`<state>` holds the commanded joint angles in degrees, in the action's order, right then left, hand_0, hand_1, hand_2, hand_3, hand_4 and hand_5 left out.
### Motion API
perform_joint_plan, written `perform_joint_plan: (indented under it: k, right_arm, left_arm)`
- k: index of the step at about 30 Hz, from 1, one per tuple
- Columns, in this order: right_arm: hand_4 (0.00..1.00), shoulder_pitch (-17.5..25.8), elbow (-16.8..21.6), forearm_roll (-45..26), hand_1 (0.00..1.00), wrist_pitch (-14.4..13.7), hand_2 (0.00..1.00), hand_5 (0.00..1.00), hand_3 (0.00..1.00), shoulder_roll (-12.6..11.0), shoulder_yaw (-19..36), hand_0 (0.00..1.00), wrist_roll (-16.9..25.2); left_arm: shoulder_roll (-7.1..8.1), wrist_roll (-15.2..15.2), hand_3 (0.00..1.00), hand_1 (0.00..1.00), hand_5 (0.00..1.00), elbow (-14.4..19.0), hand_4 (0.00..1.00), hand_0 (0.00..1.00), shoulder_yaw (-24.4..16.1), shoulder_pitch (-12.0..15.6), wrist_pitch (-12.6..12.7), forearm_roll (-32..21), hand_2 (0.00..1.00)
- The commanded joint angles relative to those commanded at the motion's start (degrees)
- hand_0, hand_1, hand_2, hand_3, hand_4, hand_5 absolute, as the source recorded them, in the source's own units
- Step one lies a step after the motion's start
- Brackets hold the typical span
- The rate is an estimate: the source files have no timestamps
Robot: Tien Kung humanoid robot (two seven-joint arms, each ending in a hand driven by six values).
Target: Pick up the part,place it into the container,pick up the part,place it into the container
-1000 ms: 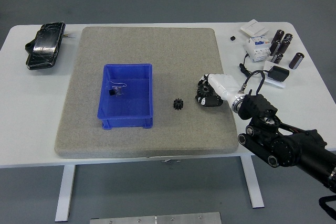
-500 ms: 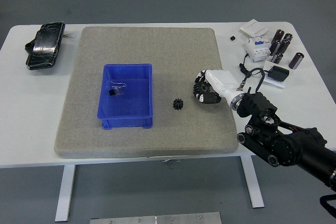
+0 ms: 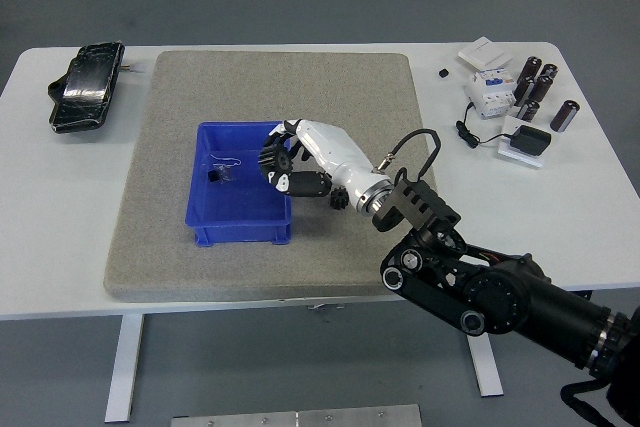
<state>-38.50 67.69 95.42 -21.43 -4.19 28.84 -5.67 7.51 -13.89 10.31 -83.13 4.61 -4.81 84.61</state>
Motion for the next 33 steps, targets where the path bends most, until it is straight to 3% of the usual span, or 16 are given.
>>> perform_joint_plan:
  k: [8, 9, 14, 15, 20, 21, 33]
  right_arm:
    - [0.631, -2.1, -0.9, -2.8, 0.507, -0.1, 0.495, 0.002, 0.576, 2.4, -5.1, 0.458, 0.9]
    - [0.583, -2.3, -1.2, -3.1, 0.593, -0.1, 0.605, 0.002, 0.652, 2.5, -5.6, 0.565, 1.0]
    - [0.583, -2.6, -2.3, -4.2, 0.593, -0.2, 0.605, 0.002, 0.652, 2.8, -6.5, 0.565, 1.2]
    - [0.545, -2.6, -2.5, -4.3, 0.732, -0.2, 0.768, 0.276, 0.715, 2.9, -6.5, 0.752, 1.2]
    - [0.545, -2.8, -2.9, -4.5, 0.732, -0.4, 0.768, 0.276, 0.715, 2.9, -6.3, 0.752, 1.3]
    - [0.637, -2.8, -3.0, -4.6, 0.796, -0.4, 0.836, 0.277, 0.842, 2.9, -6.3, 0.840, 1.4]
    - [0.695, -2.1, -3.9, -4.3, 0.789, -0.5, 0.821, 0.294, 0.840, 2.3, -3.5, 0.849, 1.8]
  left_arm:
    - [0.15, 0.0, 0.624, 0.647, 0.554, 0.0, 0.688, 0.673, 0.0, 0.0, 0.1, -0.4, 0.622]
    - [0.17, -0.1, 0.627, 0.647, 0.563, 0.0, 0.697, 0.673, 0.0, 0.0, 0.1, -0.4, 0.622]
    - [0.14, -0.2, 0.627, 0.647, 0.563, 0.0, 0.697, 0.673, 0.1, 0.1, 0.1, -0.4, 0.622]
    - [0.14, -0.2, 0.628, 0.647, 0.567, 0.0, 0.701, 0.673, 0.1, 0.1, 0.1, -0.4, 0.622]
    - [0.18, -0.2, 0.628, 0.647, 0.567, 0.0, 0.701, 0.673, 0.1, 0.0, 0.0, -0.3, 0.622]
    - [0.19, -0.2, 0.628, 0.646, 0.567, 0.0, 0.705, 0.673, 0.1, -0.1, 0.0, -0.3, 0.621]
    - [0.12, -0.2, 0.627, 0.646, 0.569, 0.0, 0.706, 0.673, 0.1, 0.0, 0.0, -0.1, 0.620]
